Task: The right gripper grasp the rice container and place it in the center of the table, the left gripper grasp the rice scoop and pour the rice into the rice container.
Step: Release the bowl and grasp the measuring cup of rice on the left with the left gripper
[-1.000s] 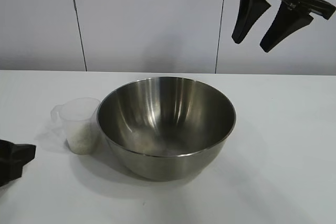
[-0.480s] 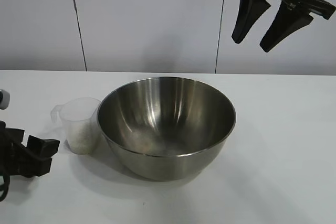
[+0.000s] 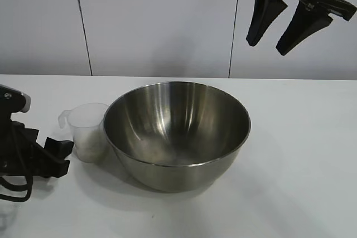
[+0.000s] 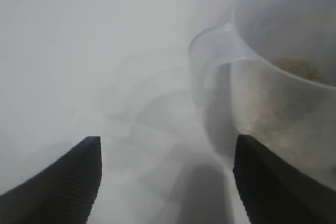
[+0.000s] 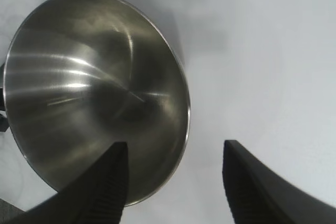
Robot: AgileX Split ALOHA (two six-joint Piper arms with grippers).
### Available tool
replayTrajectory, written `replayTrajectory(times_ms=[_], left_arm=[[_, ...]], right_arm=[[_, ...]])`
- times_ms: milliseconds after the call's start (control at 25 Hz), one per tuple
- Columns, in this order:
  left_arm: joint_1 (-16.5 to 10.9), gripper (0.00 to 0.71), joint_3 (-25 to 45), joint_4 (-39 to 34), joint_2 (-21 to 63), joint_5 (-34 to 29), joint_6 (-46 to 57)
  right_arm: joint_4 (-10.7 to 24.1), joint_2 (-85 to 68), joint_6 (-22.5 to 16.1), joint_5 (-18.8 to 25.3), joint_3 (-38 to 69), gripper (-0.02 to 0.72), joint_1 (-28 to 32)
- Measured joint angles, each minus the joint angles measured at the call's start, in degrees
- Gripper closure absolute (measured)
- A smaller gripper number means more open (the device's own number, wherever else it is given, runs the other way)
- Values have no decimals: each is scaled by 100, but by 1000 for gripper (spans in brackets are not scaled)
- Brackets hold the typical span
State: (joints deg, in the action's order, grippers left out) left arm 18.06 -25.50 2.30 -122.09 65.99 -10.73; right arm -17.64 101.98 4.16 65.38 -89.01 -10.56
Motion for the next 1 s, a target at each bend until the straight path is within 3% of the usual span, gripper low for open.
replayTrajectory(times_ms=[280, 480, 1000], left_arm=[[-247, 199, -85, -17, -6, 0, -14], [-517, 200, -85, -494, -8, 0, -8], [-582, 200, -437, -1115, -13, 0, 406]], right_arm=[[0, 0, 0, -5, 0, 333, 0], [-11, 0, 0, -75, 0, 333, 0], [-11, 0, 0, -95, 0, 333, 0]])
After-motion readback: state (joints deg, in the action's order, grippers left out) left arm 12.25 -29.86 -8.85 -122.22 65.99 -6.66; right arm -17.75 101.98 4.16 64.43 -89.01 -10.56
